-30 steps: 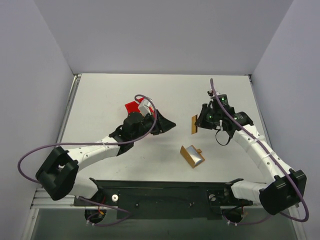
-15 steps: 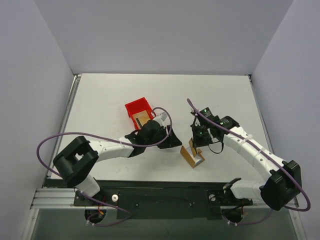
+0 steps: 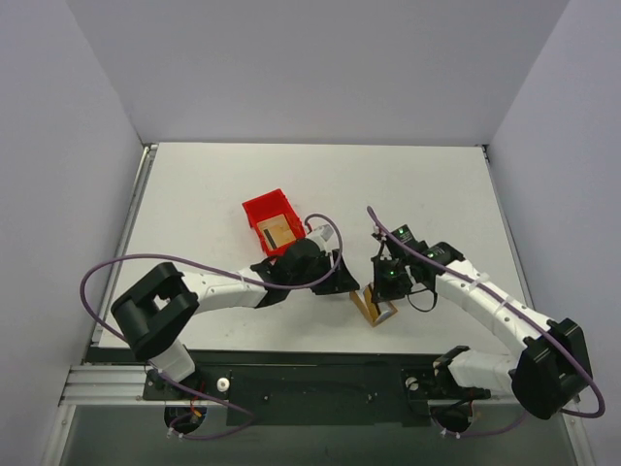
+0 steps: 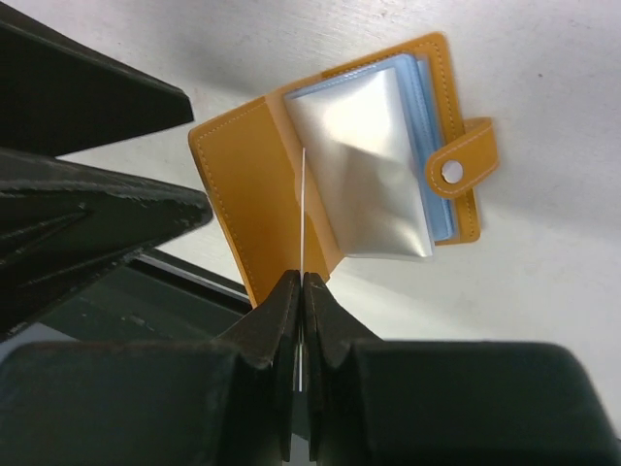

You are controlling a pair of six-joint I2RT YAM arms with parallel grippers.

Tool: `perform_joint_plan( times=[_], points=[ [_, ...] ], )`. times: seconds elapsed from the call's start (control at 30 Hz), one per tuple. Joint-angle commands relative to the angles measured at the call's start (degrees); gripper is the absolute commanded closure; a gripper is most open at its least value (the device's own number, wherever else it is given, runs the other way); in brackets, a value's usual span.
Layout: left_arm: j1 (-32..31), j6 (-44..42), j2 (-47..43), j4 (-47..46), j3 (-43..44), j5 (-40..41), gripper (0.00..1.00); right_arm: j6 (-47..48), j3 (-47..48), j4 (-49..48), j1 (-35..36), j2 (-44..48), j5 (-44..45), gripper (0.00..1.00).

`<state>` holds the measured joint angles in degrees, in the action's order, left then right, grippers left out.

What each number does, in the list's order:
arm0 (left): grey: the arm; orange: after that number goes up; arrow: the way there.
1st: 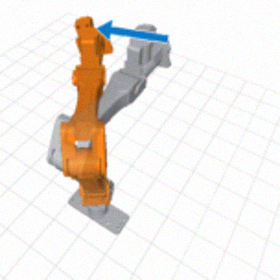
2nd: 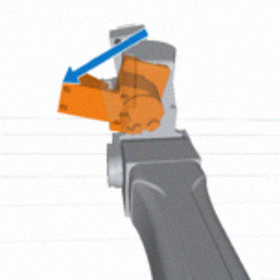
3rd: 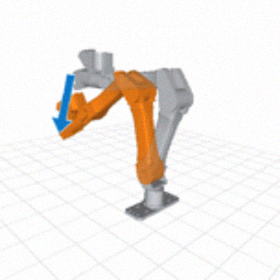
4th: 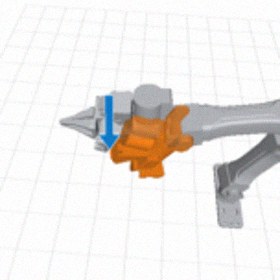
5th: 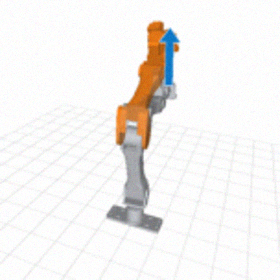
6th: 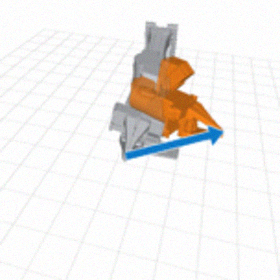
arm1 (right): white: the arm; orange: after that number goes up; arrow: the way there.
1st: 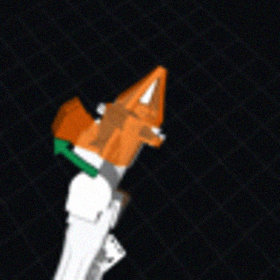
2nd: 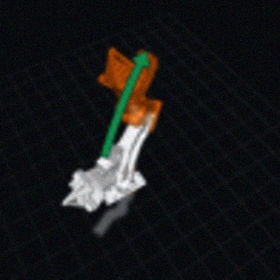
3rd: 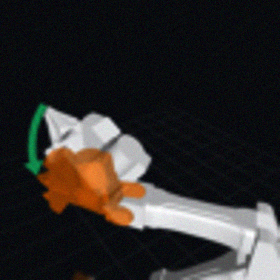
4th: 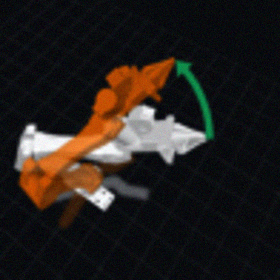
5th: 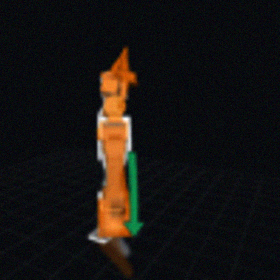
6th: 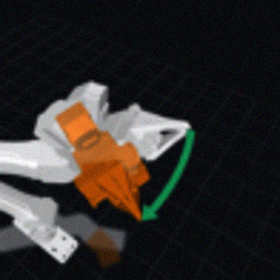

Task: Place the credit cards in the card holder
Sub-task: Turn over the card slot in the card holder.

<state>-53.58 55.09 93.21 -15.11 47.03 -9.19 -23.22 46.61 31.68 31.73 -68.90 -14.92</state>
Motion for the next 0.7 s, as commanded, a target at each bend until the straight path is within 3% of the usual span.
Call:
perform_joint_plan(
  times=[0.0, 0.4, 0.57, 0.67],
  points=[
    [-1.35, 0.98, 0.31, 0.52, 2.02, 0.75, 0.37, -3.05, -1.87, -2.76, 0.44, 2.19, -2.75, 1.00],
    [-4.25, 5.02, -0.57, 1.75, -0.62, 4.09, 0.37, -6.74, -6.35, -7.68, -0.43, 6.32, -4.42, 1.00],
    [-4.43, 5.55, -0.66, 1.75, -1.76, 5.06, 0.42, -8.41, -8.81, -10.06, -2.98, 8.70, -8.45, 1.00],
    [-4.34, 5.73, -0.05, 1.49, -1.85, 5.06, 0.52, -9.56, -10.22, -11.90, -5.44, 10.10, -12.58, 1.00]
  ],
)
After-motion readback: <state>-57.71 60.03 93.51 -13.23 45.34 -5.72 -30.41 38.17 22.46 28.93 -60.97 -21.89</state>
